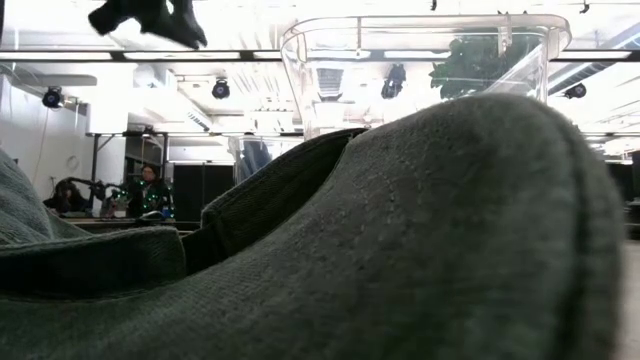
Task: Pick & Place hat
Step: Put the top black cap into the bottom transparent bin
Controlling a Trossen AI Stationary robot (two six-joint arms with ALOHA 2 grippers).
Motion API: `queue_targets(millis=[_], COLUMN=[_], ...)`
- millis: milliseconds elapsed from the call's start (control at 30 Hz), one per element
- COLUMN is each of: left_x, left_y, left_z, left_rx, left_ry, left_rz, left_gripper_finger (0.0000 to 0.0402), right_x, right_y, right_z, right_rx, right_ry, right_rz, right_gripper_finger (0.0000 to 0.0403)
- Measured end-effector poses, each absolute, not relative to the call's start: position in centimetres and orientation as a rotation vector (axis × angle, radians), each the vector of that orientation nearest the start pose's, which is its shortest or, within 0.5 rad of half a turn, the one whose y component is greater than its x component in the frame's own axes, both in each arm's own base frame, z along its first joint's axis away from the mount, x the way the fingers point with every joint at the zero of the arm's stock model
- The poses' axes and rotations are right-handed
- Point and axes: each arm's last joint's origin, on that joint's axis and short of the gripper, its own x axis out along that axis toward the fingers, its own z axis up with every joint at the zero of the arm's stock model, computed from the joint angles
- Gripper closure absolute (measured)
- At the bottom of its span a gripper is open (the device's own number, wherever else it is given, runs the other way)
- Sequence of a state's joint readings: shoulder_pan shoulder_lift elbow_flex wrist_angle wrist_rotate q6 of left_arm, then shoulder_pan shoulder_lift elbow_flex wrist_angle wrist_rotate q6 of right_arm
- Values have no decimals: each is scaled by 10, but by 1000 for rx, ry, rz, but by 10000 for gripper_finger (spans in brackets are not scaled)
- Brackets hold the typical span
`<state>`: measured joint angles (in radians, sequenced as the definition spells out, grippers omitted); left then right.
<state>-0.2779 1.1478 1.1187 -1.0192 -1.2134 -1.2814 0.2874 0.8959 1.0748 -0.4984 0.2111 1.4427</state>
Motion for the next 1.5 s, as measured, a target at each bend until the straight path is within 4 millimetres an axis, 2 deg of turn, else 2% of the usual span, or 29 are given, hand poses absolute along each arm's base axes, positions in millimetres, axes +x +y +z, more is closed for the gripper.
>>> queue_targets(millis=[267,500,667,833,1033,1167,1500], left_x=[194,187,182,178,175,174,174], left_y=[-27,-25,-24,-23,-22,-22,-22], left_z=[304,304,307,310,311,311,311], left_rx=[-387,-380,-360,-343,-342,-341,-341], left_ry=[182,188,200,220,236,237,237], left_rz=[1144,1143,1134,1122,1111,1111,1112], left_gripper_finger=[331,331,331,331,331,331,331], right_x=[225,261,276,279,270,269,271], right_y=[60,70,75,76,72,70,69], right_z=[342,304,288,283,297,298,287], right_rx=[1377,1399,1386,1365,1335,1331,1273], right_ry=[447,539,584,636,646,649,690], right_rz=[-349,-502,-551,-604,-681,-704,-719], right_gripper_finger=[392,391,391,390,390,390,389])
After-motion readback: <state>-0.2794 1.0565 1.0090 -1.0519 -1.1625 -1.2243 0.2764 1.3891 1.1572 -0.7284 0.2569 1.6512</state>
